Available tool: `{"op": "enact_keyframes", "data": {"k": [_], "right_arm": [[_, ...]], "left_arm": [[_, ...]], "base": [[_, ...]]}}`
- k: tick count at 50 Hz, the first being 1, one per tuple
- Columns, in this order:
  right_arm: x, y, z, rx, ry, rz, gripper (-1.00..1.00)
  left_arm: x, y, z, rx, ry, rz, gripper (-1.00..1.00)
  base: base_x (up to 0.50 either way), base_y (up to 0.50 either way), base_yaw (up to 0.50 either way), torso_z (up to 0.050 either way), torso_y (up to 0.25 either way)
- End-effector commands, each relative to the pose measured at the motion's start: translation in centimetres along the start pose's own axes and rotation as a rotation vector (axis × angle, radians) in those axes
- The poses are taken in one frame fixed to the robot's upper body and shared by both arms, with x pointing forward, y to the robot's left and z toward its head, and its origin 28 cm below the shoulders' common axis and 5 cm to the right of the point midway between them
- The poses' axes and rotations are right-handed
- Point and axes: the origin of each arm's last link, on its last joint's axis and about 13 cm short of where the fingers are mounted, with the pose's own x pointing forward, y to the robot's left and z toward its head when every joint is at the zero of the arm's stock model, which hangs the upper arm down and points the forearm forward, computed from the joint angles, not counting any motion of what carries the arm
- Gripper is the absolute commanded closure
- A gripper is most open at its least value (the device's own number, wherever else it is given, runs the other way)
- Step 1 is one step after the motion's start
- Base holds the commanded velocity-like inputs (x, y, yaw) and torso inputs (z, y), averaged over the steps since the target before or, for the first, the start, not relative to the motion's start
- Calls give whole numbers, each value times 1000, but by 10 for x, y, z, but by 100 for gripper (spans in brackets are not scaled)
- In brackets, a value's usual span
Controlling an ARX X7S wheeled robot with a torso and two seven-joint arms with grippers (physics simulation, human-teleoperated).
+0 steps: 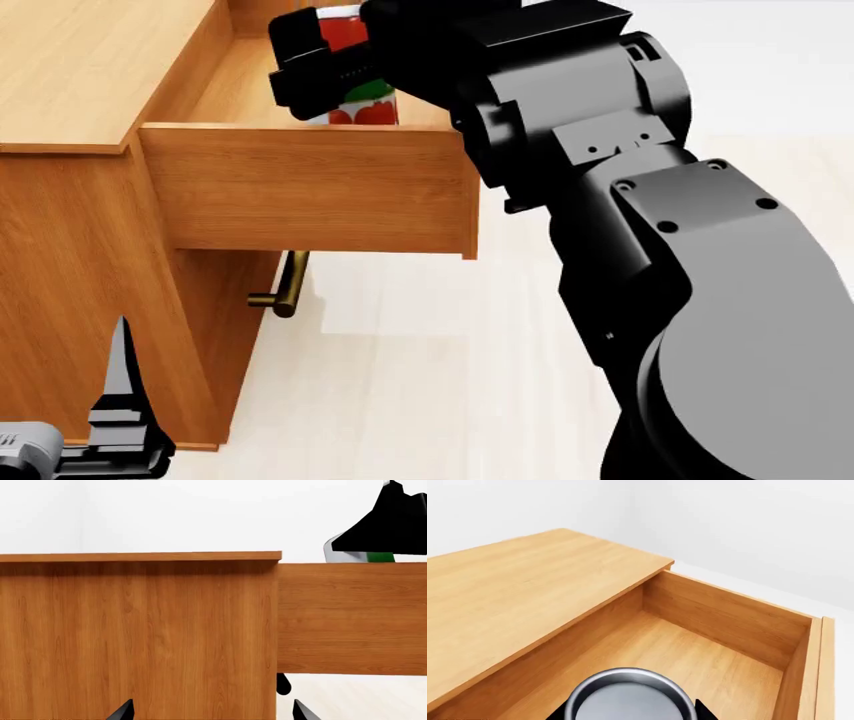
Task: Put the ketchup in the top drawer of the cabinet.
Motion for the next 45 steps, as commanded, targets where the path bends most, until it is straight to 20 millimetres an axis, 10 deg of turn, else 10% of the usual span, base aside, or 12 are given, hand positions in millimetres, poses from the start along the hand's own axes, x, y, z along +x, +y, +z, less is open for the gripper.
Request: {"op": "enact_keyframes", "data": {"k": [1,15,16,33,45], "right_arm": [[2,-1,-4,-25,-1,6,100],[3,-1,-6,-32,-2,2,100],[3,-1,-6,-36,-2,2,-100],[2,-2,-3,-45,-21,1,-100],[-3,-3,37,-1,-364,-118,-100]], "left_arm": [[0,1,-1,0,2,2,-100],[1,1,-3,3,6,1,-100],[1,1,-2,2,5,3,-100],[1,1,-2,4,4,3,-100],[1,0,-1,3,4,0,-100]], "base": [[0,0,0,0,0],[0,0,0,0,1],[0,0,0,0,0],[0,0,0,0,0],[0,0,0,0,0]]}}
